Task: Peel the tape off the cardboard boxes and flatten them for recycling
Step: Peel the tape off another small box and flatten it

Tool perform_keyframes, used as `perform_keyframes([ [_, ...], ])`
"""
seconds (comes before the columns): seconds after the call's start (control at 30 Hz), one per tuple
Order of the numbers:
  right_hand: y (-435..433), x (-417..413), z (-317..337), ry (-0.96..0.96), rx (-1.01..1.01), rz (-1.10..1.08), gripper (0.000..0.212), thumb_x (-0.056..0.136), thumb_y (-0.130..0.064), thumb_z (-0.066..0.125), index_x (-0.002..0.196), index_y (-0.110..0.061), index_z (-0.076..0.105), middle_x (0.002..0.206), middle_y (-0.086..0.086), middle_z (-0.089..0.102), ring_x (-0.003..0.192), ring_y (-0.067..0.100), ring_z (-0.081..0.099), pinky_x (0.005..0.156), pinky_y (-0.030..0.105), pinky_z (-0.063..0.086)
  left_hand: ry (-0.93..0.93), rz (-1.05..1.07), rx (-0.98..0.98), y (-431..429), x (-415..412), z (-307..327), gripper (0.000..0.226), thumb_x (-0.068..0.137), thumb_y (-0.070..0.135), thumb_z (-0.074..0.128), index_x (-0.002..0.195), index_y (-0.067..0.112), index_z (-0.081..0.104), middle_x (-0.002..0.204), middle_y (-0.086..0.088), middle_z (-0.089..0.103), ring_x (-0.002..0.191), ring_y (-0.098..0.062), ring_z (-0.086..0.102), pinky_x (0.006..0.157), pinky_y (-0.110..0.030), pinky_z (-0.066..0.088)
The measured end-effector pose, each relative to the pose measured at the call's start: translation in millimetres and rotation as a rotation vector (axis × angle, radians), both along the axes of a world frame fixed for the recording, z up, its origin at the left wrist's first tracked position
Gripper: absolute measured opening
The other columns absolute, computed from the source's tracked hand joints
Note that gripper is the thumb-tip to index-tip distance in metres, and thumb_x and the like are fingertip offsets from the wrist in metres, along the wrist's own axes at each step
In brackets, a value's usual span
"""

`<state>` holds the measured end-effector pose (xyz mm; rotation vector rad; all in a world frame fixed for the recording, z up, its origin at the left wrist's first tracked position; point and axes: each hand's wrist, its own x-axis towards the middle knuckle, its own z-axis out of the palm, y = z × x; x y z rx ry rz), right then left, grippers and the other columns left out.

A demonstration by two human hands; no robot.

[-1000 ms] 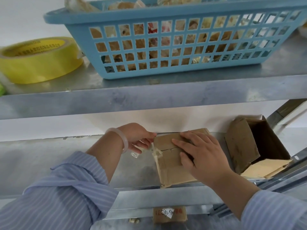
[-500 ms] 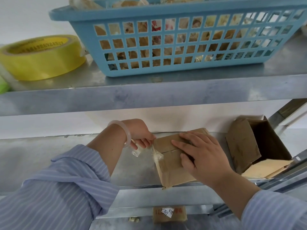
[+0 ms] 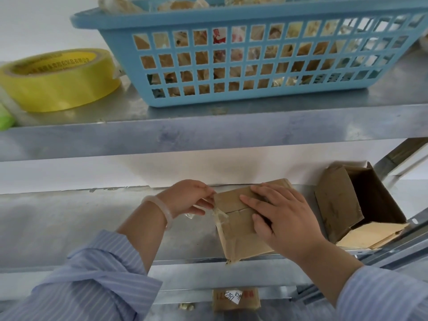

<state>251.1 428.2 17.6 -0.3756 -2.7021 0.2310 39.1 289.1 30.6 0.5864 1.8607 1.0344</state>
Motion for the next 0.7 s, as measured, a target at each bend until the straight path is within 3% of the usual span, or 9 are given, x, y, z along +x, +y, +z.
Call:
perform_keyframes([
  [0.17,1,6,-5,0.005,-0.003,0.050,0.039,0.089,-0.038,0.048,0.123,-0.033,0.066,0.130,-0.006,0.062,0.124,0.016,0.054,0.109,0.040,0.036,0.123,0.095,0.206,-20,19,-20,0.014,0.094,0.014,0.059,0.097,0.013,0.073,0.093,0.000,0.076,0.094,-0.014,0.070,0.086,-0.026,0.056],
  [0.33,6,10,-3,0.033,-0.011,0.095,0.049,0.088,-0.039,0.048,0.134,-0.025,0.058,0.133,-0.005,0.060,0.127,0.017,0.052,0.112,0.042,0.034,0.069,0.167,0.311,-33,31,-29,0.013,0.089,0.007,0.065,0.098,0.006,0.074,0.096,-0.007,0.075,0.096,-0.018,0.070,0.088,-0.025,0.054],
  [0.43,4,5,6,-0.142,-0.027,-0.034,0.059,0.091,-0.057,0.032,0.145,-0.035,0.039,0.149,-0.005,0.043,0.139,0.020,0.037,0.118,0.048,0.021,0.141,0.190,0.321,-31,37,-28,0.011,0.088,0.006,0.066,0.094,0.008,0.075,0.092,-0.006,0.075,0.093,-0.018,0.070,0.085,-0.024,0.056],
  [0.5,5,0,9,-0.260,-0.045,-0.083,0.069,0.086,-0.073,0.015,0.149,-0.045,0.019,0.159,-0.010,0.023,0.146,0.017,0.020,0.121,0.047,0.009,0.247,0.205,0.318,-26,39,-26,0.012,0.089,0.006,0.065,0.087,0.014,0.075,0.085,0.000,0.073,0.088,-0.015,0.068,0.081,-0.024,0.056],
  [0.57,7,-2,10,-0.294,-0.038,-0.080,0.077,0.079,-0.082,0.009,0.148,-0.049,0.010,0.159,-0.014,0.016,0.147,0.014,0.011,0.120,0.044,0.005,0.352,0.223,0.323,-21,40,-23,0.017,0.089,0.007,0.065,0.083,0.020,0.074,0.083,0.004,0.073,0.084,-0.013,0.067,0.083,-0.029,0.056],
  [0.7,9,-1,17,-0.238,-0.043,-0.098,0.083,0.072,-0.087,0.023,0.143,-0.046,0.033,0.142,-0.014,0.040,0.140,0.015,0.026,0.115,0.042,0.018,0.487,0.232,0.369,-13,44,-18,0.022,0.089,0.007,0.064,0.081,0.026,0.071,0.086,0.003,0.071,0.085,-0.017,0.067,0.085,-0.044,0.055],
])
